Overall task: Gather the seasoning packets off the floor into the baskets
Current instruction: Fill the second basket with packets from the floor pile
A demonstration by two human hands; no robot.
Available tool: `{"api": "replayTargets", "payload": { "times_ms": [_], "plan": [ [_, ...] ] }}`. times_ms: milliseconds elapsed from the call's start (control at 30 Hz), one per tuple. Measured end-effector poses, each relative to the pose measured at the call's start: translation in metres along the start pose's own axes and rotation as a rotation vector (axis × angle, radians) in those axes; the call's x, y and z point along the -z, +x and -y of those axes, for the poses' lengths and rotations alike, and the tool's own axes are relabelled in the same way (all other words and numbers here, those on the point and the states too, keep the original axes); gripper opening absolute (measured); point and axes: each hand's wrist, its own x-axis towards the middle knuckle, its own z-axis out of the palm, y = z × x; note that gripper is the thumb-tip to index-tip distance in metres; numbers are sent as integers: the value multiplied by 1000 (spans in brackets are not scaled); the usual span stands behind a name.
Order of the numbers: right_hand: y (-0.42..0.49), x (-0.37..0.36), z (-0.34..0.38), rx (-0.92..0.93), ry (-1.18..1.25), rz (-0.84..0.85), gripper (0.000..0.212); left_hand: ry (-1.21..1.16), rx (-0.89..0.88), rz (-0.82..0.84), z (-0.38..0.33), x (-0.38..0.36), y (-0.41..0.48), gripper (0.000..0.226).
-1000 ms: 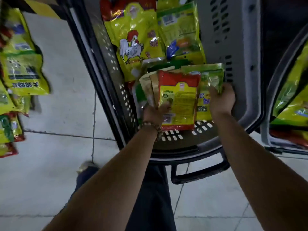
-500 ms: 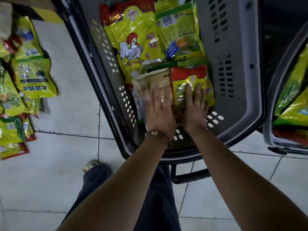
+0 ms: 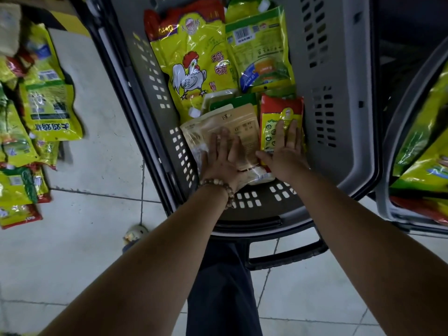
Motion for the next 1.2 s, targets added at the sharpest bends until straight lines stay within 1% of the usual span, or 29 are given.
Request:
{"api": "replayTargets", "payload": {
  "times_ms": [67, 133, 200, 300, 367, 467, 500, 567, 667, 767, 867, 1000, 1100, 1200],
  "plan": [
    [-4, 16, -1, 1, -13, 30, 95, -15, -14, -17, -1, 12, -5, 81],
    [-15, 31, 3, 32, -51, -35, 84, -64, -20, -104, -1, 28, -15, 76],
    [-29, 42, 15, 100, -71, -160, 73, -128, -46, -255, 3, 48, -31, 75],
    [-52, 55, 45, 209, 46, -309, 69, -281, -103, -528, 17, 77, -60, 69],
    [-72, 64, 75, 295, 148, -366, 66, -394, -73, -646, 39, 92, -79, 62],
    [-105, 71, 132, 444, 215, -435, 55, -563, 50, -719, 88, 106, -107, 54],
    [-114, 69, 153, 479, 219, -421, 51, -615, 100, -743, 108, 107, -116, 52],
    [-127, 60, 198, 525, 194, -308, 46, -702, 199, -756, 148, 108, -132, 51],
    [-134, 26, 269, 554, 67, -97, 45, -803, 344, -718, 217, 101, -156, 52],
    [-138, -21, 345, 576, -65, 42, 45, -929, 465, -682, 295, 88, -181, 50],
    [-140, -77, 421, 577, -124, 72, 44, -969, 564, -673, 377, 71, -210, 49],
    [-142, -162, 514, 593, -157, 75, 37, -1095, 686, -698, 488, 37, -242, 46],
    [-143, -220, 570, 577, -197, 113, 35, -1133, 764, -689, 562, 5, -258, 45],
    [-135, -271, 616, 603, -270, 154, 36, -1143, 828, -675, 620, -26, -262, 48]
  ]
}}
